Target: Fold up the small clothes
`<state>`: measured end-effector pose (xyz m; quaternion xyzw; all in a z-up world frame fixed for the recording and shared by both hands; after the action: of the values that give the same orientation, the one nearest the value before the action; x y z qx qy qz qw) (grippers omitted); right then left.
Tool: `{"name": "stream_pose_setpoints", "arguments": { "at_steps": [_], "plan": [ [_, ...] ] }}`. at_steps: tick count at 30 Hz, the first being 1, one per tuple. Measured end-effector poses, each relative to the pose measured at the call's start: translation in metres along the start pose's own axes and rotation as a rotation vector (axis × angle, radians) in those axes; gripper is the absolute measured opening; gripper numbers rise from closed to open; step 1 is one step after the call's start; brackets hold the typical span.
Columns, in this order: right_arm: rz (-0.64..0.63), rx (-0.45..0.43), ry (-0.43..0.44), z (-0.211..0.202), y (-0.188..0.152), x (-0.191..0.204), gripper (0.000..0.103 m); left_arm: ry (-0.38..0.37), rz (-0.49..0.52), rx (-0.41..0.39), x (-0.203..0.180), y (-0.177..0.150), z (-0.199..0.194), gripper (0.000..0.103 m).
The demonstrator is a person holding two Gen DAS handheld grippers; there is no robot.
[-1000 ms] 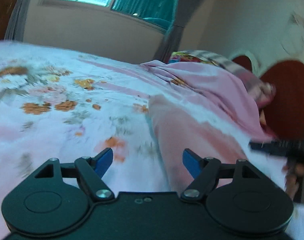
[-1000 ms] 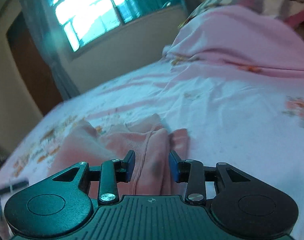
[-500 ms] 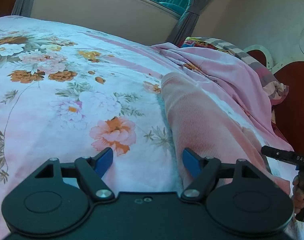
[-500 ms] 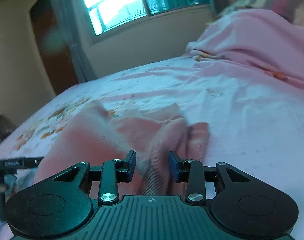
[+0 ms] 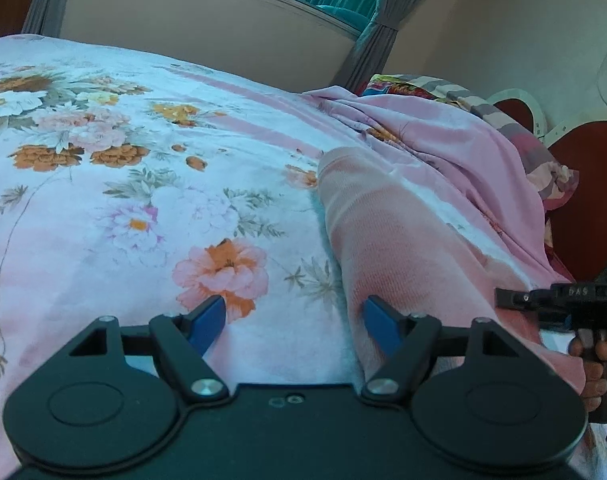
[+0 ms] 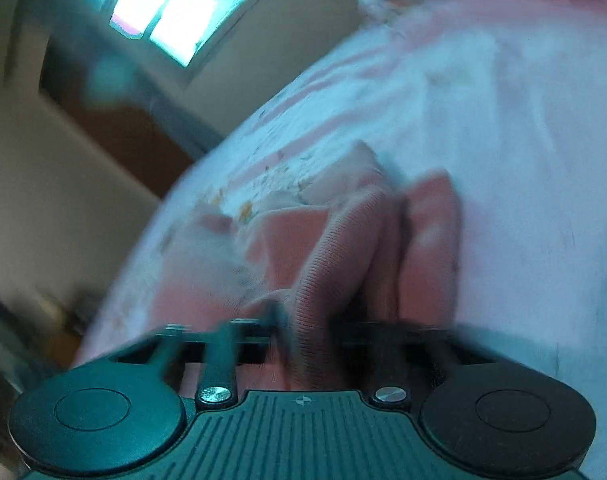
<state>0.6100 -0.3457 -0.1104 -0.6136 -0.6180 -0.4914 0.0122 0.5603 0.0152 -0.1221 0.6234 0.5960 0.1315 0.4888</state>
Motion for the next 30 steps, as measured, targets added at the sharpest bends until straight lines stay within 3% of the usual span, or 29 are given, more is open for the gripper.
{"name": "stream_pose_setpoints", "arguments": {
  "at_steps": [6,7,10,13,17,20,23,25,28,30],
  "plan": [
    [-0.344,-0.254,-0.118,-0.058,-0.003,0.056,0.011,-0.011,0.033,-0.035,-0.006,-0.002,-0.006,0.074],
    [-0.33,-0.24,-0.163,-0.051,-0.003,0.048,0.012,-0.006,0.026,-0.029,-0.005,-0.003,-0.004,0.074],
    [-0.183,-0.069,-0.257,-0.004,-0.008,0.001,0.012,0.022,0.032,0.013,-0.005,-0.002,0.002,0.074],
    [-0.133,-0.116,-0.24,-0.01,-0.005,-0.001,0.014,0.026,0.089,0.001,-0.014,0.004,-0.006,0.074],
    [-0.176,-0.185,-0.245,-0.025,0.007,0.009,0.016,-0.034,0.107,-0.109,-0.028,0.027,-0.016,0.074],
    [-0.171,-0.175,-0.273,-0.017,0.019,0.005,0.016,-0.022,0.135,-0.073,-0.037,0.042,0.012,0.074],
    [-0.183,-0.145,-0.328,-0.004,0.022,-0.005,0.007,0.0,0.174,-0.015,-0.038,0.043,0.049,0.077],
    [-0.202,-0.12,-0.351,0.002,0.015,-0.016,0.007,0.031,0.153,0.045,-0.028,0.035,0.072,0.084],
    [-0.188,-0.115,-0.343,0.001,0.01,-0.024,0.008,0.011,0.116,0.042,-0.025,0.042,0.067,0.082],
    [-0.186,-0.151,-0.329,-0.016,0.009,-0.016,0.008,-0.003,0.122,-0.034,-0.03,0.053,0.047,0.081]
  ]
}}
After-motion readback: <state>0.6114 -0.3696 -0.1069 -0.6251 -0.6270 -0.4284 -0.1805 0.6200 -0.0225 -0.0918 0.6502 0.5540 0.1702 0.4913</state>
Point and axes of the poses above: each gripper's, at about its wrist camera, not at the fingertips, and z roughly the way its jaws point, x to its left, y to its top, the point moved 5 cm from there along z, roughly the way its jaws point, and after that the axes turned 4 degrees about -y, right-handed, at the moved point
